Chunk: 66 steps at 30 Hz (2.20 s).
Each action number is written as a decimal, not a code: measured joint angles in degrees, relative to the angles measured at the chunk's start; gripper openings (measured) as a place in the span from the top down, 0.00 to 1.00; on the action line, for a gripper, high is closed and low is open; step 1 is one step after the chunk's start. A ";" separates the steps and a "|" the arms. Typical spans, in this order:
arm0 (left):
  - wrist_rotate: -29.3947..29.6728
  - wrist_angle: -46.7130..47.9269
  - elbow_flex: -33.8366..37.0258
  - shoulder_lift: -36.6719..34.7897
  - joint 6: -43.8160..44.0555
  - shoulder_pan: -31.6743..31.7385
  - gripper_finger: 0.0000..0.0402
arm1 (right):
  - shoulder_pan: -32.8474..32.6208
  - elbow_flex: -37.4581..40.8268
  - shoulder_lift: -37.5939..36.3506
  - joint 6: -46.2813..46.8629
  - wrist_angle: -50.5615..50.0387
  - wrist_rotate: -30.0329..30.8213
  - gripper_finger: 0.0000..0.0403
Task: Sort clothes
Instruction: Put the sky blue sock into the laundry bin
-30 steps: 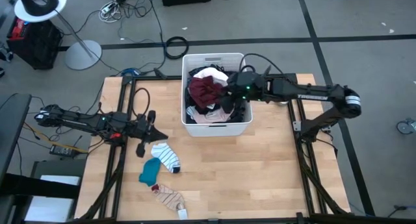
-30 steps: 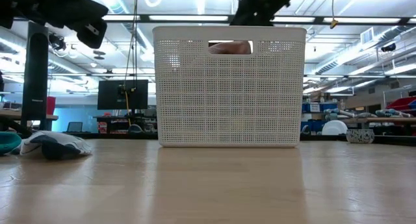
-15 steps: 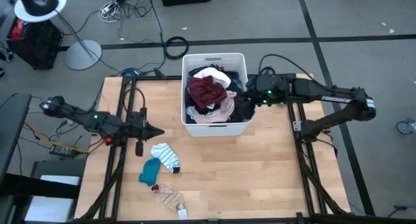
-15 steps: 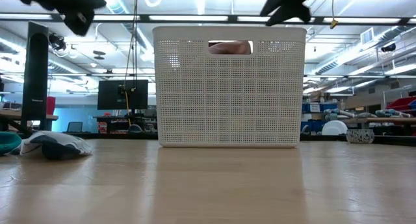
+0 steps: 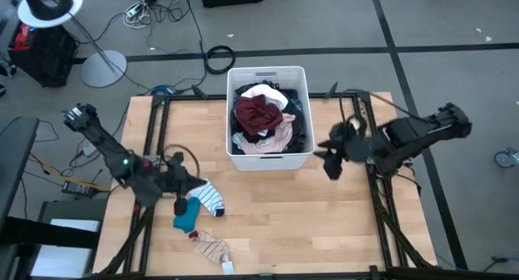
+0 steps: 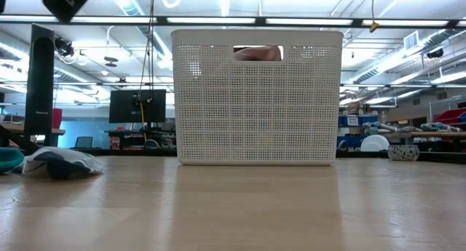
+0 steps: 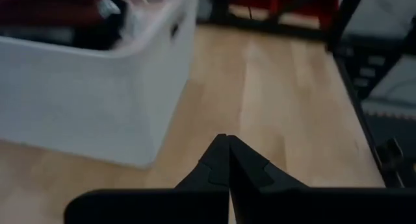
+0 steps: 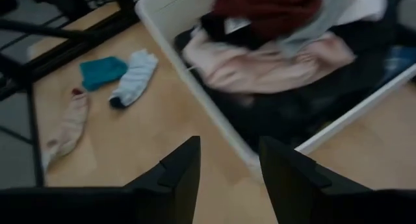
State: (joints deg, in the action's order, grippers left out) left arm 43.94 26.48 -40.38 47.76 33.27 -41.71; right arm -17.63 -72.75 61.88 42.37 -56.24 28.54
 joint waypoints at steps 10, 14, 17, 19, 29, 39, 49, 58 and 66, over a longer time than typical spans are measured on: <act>-1.95 30.93 -20.23 16.31 18.25 -4.87 1.00 | -24.21 9.74 4.57 23.20 1.50 18.24 0.61; -3.80 28.25 -21.73 18.20 17.75 -4.83 0.99 | -29.40 16.03 7.51 29.54 8.58 19.61 0.61; -5.74 25.46 -21.73 18.97 15.23 -4.83 0.97 | -31.44 20.34 9.85 30.91 17.56 20.38 0.61; -6.06 24.70 -21.73 19.42 15.11 -4.81 0.96 | -32.34 22.66 11.54 31.05 23.95 20.62 0.61; -4.54 27.15 -21.71 19.45 17.87 -3.96 0.70 | -33.64 25.68 17.77 31.34 37.49 19.79 0.61; -10.98 24.29 -20.64 23.70 24.19 -4.15 0.63 | -33.64 25.68 26.16 35.45 38.61 20.08 0.61; -21.44 23.59 -6.06 26.58 46.69 -4.34 0.63 | -33.00 25.68 34.95 36.52 42.31 20.75 0.61; -25.19 22.12 -1.17 26.39 55.58 -8.41 0.63 | -33.03 25.64 35.53 35.43 47.27 19.87 0.61; -27.48 10.61 5.56 26.52 60.27 -10.17 0.63 | -33.03 25.64 35.53 35.19 49.01 19.73 0.61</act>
State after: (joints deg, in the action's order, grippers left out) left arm 16.47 37.09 -34.82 74.28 93.54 -51.88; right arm -50.65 -47.11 97.41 77.56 -7.23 48.28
